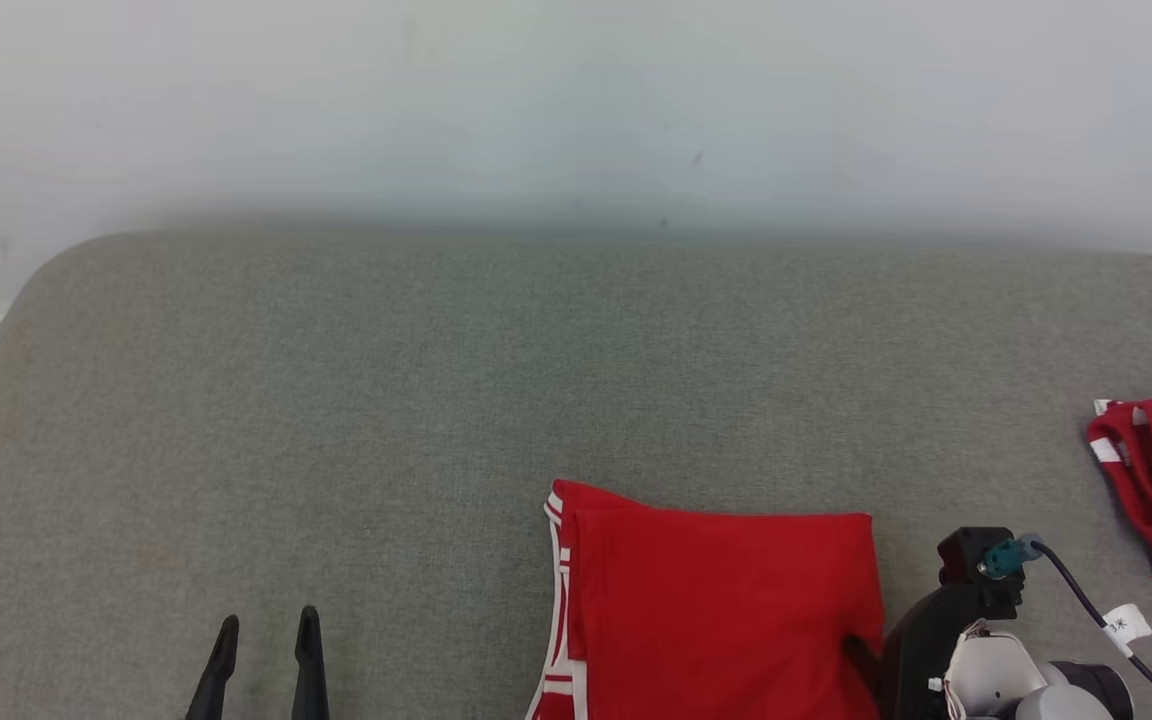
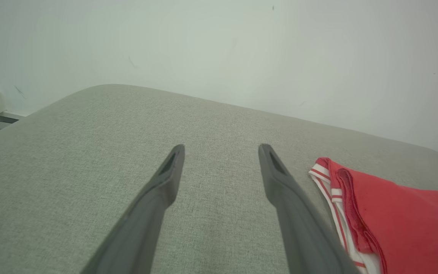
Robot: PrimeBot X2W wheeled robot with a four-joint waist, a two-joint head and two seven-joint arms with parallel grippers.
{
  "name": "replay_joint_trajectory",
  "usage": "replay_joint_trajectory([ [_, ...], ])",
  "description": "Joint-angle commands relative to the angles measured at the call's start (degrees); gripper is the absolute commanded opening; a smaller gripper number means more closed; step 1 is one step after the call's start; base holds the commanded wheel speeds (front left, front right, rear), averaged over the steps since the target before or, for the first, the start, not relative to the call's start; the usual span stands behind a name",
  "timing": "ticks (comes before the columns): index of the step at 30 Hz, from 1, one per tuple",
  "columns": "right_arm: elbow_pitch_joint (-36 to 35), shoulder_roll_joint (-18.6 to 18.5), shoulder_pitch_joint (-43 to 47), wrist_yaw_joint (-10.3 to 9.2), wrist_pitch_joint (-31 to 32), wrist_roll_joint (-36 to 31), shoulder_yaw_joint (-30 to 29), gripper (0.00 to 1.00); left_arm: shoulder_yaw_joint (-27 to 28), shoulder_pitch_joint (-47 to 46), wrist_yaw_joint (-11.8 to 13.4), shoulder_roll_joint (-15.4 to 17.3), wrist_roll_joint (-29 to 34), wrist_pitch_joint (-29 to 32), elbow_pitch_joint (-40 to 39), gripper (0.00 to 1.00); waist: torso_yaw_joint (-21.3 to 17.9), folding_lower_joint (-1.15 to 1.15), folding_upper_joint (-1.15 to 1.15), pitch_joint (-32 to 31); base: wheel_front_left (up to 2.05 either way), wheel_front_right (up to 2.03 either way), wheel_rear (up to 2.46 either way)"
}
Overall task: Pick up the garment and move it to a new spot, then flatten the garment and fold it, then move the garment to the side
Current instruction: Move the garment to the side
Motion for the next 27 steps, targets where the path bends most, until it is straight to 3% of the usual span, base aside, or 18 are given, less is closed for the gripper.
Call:
replay_joint_trajectory([
  [1,0.83,-0.02,-0.84,0.03,-0.11,-0.21,-0.03,1.00,-0.06,-0.89,0.04,-0.01,-0.03,-0.16,0.01,1.00,0.94,0.00,0.00,0.94,0.00,0.00,0.00],
  [9,7.72,0.24,-3.51,0.09,-1.65,2.72,2.22,1.00,-0.52,-1.84,-0.30,-0.01,0.10,-0.17,0.59,1.00,2.34,0.00,0.00,1.90,0.00,0.00,0.00],
  [10,8.32,0.28,-3.76,0.11,-1.80,2.93,2.65,0.77,-0.55,-1.87,-0.33,-0.02,0.12,-0.17,0.68,1.00,2.39,0.00,0.00,1.87,0.00,0.00,0.00],
  [11,8.66,0.35,-3.89,0.11,-2.09,3.17,3.18,0.36,-0.54,-1.90,-0.36,-0.02,0.13,-0.17,0.76,1.00,2.41,0.00,0.00,1.83,0.00,0.00,0.00],
  [12,8.74,0.43,-4.15,0.11,-2.72,3.21,3.59,0.08,-0.51,-1.90,-0.37,-0.01,0.12,-0.17,0.78,1.00,2.37,0.00,0.00,1.79,0.00,0.00,0.00],
  [13,8.75,0.38,-4.50,0.11,-3.06,2.80,3.83,0.00,-0.49,-1.86,-0.41,-0.01,0.12,-0.17,0.76,1.00,2.27,0.00,0.00,1.75,0.00,0.00,0.00],
  [19,6.12,-0.07,-6.46,0.03,-4.35,-0.45,2.41,0.00,-0.24,-1.62,-0.46,-0.02,-0.52,-0.16,-0.08,1.00,0.25,0.00,0.00,1.78,0.00,0.00,0.00],
  [27,3.50,-2.27,-14.50,0.03,-1.58,-5.34,-1.40,0.00,-0.83,-2.80,-0.66,-0.02,-1.34,-0.16,-1.56,1.00,-4.45,0.00,0.00,3.60,0.00,0.00,0.00],
])
